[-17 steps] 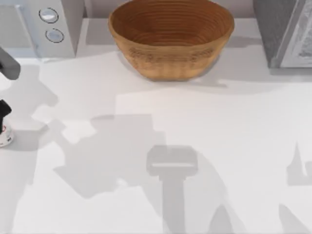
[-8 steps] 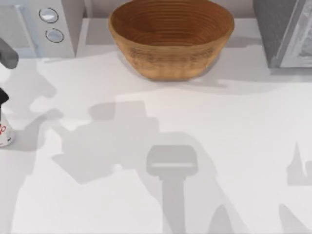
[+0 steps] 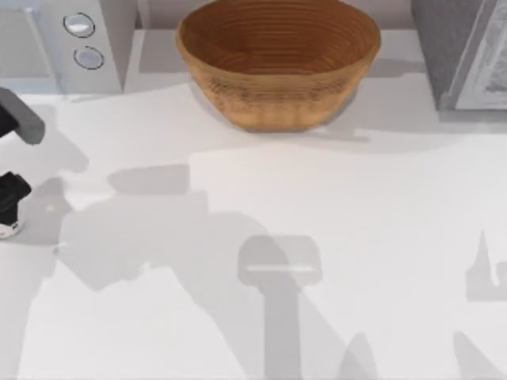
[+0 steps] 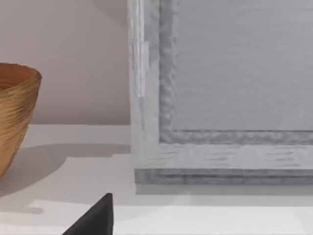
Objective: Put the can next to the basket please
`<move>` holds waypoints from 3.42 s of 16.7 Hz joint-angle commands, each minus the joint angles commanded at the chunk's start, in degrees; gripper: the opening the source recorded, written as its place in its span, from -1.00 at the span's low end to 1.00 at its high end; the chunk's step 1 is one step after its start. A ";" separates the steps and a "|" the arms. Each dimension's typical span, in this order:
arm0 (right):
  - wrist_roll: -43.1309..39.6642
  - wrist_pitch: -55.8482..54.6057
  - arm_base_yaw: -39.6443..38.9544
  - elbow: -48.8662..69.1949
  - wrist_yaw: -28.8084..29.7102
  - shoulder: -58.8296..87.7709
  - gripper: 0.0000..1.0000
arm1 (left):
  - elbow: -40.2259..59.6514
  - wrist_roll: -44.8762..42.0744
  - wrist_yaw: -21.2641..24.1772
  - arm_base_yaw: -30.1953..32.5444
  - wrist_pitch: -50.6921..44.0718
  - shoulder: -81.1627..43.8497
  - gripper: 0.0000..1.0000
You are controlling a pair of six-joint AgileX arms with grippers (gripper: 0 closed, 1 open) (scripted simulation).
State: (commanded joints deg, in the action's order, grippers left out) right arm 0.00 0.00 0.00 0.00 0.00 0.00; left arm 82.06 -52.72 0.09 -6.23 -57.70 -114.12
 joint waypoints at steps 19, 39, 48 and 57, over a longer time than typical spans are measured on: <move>0.00 0.00 0.00 0.00 0.00 0.00 1.00 | -0.84 -0.03 0.00 -0.03 0.94 -0.27 -1.00; 0.00 0.00 0.00 0.00 0.00 0.00 1.00 | 12.88 36.90 6.72 21.38 -4.78 -6.18 -1.00; 0.00 0.00 0.00 0.00 0.00 0.00 1.00 | 34.79 79.11 6.22 44.13 -17.57 -18.90 -1.00; 0.00 0.00 0.00 0.00 0.00 0.00 1.00 | 51.55 95.98 0.20 51.37 -22.92 -29.08 -1.00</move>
State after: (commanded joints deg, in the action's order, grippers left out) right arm 0.00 0.00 0.00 0.00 0.00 0.00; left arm 133.61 43.26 0.28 45.14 -80.62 -143.19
